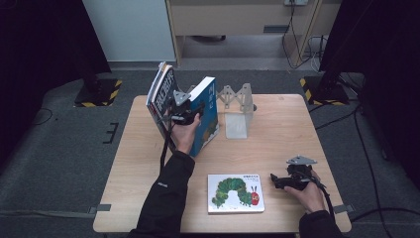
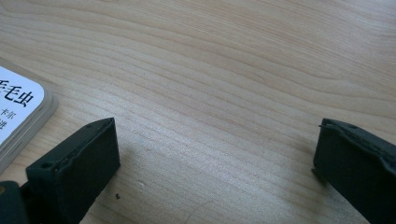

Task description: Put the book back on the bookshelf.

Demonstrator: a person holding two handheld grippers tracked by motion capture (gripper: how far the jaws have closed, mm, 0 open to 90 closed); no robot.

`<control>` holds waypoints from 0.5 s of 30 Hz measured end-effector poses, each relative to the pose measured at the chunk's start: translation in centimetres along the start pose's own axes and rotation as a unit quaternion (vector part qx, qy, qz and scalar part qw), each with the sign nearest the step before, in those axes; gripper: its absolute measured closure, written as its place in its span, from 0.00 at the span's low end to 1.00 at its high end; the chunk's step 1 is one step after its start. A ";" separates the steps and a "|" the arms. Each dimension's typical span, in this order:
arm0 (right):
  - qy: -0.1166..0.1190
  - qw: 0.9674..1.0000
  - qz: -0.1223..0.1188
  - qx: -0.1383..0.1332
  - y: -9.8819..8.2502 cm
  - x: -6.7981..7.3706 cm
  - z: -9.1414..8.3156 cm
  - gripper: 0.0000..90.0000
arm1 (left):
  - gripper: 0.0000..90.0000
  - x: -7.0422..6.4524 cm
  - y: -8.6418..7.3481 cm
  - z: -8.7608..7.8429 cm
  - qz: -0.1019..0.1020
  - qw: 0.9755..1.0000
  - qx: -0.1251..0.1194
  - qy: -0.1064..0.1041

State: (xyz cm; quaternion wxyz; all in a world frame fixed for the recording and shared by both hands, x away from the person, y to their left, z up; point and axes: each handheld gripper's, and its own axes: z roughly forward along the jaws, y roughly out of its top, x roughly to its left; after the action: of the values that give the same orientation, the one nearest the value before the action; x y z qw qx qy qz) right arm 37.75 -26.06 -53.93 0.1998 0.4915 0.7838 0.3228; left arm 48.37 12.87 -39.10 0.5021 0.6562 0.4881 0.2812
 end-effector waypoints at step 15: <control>-0.001 1.000 0.003 0.000 0.0 0.1 0.0 0.00 | 0.65 -0.3 -2.3 -2.5 0.017 1.000 -0.017 -0.004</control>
State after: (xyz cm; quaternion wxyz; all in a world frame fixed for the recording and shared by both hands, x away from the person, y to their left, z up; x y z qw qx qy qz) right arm 37.70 -25.93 -53.94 0.2001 0.4942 0.7819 0.3231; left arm 45.26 13.56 -40.37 0.5100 0.6569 0.4702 0.2955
